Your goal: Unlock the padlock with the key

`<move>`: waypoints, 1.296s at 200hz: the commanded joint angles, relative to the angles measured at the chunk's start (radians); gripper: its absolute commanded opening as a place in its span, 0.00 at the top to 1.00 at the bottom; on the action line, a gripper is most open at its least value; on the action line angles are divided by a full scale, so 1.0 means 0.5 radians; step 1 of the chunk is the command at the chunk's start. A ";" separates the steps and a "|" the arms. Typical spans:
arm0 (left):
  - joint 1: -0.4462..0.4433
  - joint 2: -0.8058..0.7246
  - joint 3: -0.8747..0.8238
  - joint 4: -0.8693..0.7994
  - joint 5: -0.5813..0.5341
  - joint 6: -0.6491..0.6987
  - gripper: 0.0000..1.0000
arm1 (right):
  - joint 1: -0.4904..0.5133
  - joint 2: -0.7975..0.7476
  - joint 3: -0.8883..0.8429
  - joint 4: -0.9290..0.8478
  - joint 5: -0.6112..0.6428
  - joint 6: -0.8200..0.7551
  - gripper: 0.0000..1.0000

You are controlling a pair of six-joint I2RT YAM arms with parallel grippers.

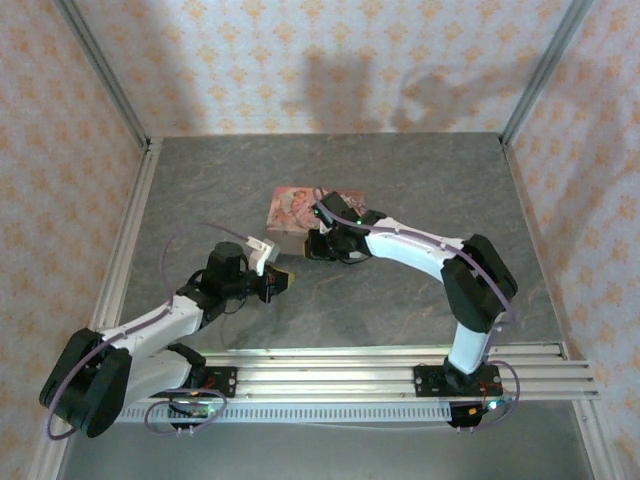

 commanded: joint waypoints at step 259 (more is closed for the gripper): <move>0.233 0.431 -0.236 1.315 0.257 -0.577 1.00 | -0.171 -0.283 -0.254 0.599 -0.549 0.347 1.00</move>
